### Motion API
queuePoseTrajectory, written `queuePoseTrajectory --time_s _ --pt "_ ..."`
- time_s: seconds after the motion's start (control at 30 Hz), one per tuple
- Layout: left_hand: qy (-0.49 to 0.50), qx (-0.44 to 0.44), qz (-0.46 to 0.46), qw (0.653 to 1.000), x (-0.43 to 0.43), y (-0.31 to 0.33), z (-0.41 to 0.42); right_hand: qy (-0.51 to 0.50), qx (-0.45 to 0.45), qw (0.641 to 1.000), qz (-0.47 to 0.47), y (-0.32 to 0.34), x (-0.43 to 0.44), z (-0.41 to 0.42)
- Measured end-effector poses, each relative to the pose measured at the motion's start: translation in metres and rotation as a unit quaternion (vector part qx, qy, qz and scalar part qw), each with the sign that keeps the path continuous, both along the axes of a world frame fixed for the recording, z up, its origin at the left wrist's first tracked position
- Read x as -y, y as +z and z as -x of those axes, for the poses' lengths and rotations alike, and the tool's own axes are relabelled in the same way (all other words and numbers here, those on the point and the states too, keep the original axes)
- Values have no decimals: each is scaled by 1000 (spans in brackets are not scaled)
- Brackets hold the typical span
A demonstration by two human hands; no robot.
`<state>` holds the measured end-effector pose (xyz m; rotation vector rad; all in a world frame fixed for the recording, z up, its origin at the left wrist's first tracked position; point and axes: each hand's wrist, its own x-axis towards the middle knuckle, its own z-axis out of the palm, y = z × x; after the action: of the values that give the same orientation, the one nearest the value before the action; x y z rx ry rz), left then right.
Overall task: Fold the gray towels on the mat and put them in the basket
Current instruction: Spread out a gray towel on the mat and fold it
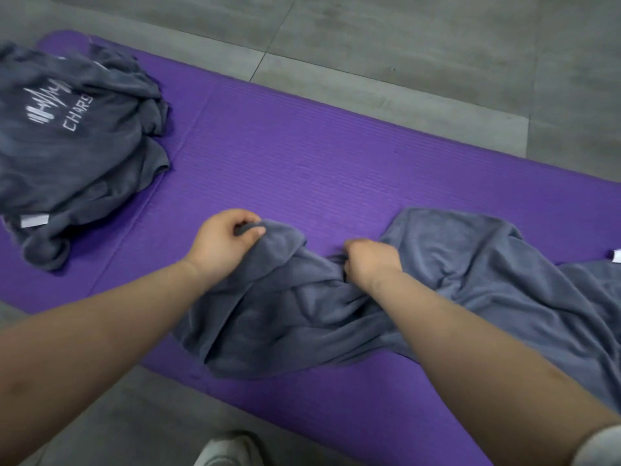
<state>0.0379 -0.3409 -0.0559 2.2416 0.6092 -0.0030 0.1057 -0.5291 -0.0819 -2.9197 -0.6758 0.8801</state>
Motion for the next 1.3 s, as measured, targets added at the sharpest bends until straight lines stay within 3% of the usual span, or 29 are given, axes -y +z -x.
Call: queuePoseTrajectory --time_s 0.03,0.1,0.17,0.23,0.33,0.43,0.5,0.57,0.7,0.87,0.93,1.03,1.1,1.2,1.3 --pt "11 39 9 999 2 4 0 -28 64 995 -72 4 6 -2" --pt "-3 97 -4 995 6 6 3 -107 209 945 -227 13 19 -4" --pt "-49 100 -36 993 13 0 13 -218 254 893 -302 19 42 -6" --pt "-104 49 -15 993 21 -11 24 -312 227 877 -286 16 70 -5" --pt "-219 -42 8 975 26 -27 33 -348 133 911 -177 -2 117 3" --pt "-344 -119 -121 924 22 -33 27 -358 56 926 -102 -12 141 17" --pt "-391 -190 -211 876 16 -37 20 -298 85 946 -97 -10 141 23" --pt "-419 -219 -261 842 14 -37 17 -172 92 974 -115 -13 136 29" --pt "-470 -140 -339 803 -3 -49 23 99 122 984 -83 -23 128 38" --pt "-426 -90 -325 840 -26 -64 34 275 146 944 -108 -33 131 53" --pt "-414 -60 -312 853 -37 -63 34 291 163 934 -131 -40 126 52" --pt "-334 -59 -237 910 -43 -61 33 133 139 959 -209 -30 98 34" --pt "-202 -86 -184 958 -46 -59 33 -16 94 968 -233 -12 71 2" --pt "-94 -140 -110 979 -54 -58 37 -129 -19 964 -230 16 27 -65" --pt "-13 -164 -53 985 -67 -53 41 -161 -1 960 -231 40 -24 -119"
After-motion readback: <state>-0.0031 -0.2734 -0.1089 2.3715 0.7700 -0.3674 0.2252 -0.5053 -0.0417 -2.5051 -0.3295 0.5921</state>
